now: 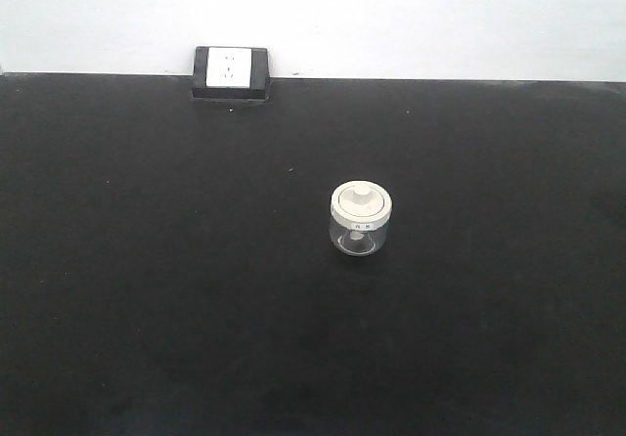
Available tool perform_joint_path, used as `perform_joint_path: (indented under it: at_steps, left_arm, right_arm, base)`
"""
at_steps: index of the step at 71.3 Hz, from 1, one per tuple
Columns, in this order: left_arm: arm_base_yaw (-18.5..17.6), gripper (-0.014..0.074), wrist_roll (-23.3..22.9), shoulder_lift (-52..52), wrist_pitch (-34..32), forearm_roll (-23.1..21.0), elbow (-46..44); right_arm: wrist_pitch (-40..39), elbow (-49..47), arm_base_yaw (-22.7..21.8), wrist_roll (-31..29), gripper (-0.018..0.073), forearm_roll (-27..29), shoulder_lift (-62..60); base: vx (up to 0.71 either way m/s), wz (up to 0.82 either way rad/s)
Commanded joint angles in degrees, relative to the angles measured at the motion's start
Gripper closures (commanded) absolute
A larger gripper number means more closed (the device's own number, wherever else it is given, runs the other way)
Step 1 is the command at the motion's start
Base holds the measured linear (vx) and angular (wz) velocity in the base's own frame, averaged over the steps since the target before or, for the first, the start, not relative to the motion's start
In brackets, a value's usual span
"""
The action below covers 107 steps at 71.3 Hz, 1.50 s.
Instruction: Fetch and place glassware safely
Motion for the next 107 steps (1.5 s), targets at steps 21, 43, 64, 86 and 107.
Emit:
perform_joint_path:
  at_steps: [21,43,64,86,107]
  left_arm:
    - [0.21,0.0603,-0.61,-0.67,-4.08,-0.65,1.55]
    - [0.21,0.0603,-0.61,-0.67,-4.08,-0.65,1.55]
    - [0.21,0.0603,-0.61,-0.67,-4.08,-0.65,1.55]
    - [0.21,0.0603,-0.61,-0.67,-4.08,-0.65,1.55]
    - [0.16,0.0603,-0.61,-0.66,-4.02,-0.63,1.55]
  right_arm:
    - [0.38,-1.63,-0.5,-26.86,0.0563,25.49,0.81]
    - [-9.99,4.96,-10.29,-37.24,0.0563,41.77,-0.32]
    - [-8.93,13.27,-10.24,-37.31,0.0563,40.68,-9.11]
    - [-3.82,19.01,-10.24,-38.9,0.0563,40.67,-21.46]
    - [-2.51,19.01,-9.96,-38.85,0.0563,40.75,-22.61]
  base:
    - [0.0,0.0]
    - [0.0,0.0]
    - [0.0,0.0]
    - [0.0,0.0]
    - [0.0,0.0]
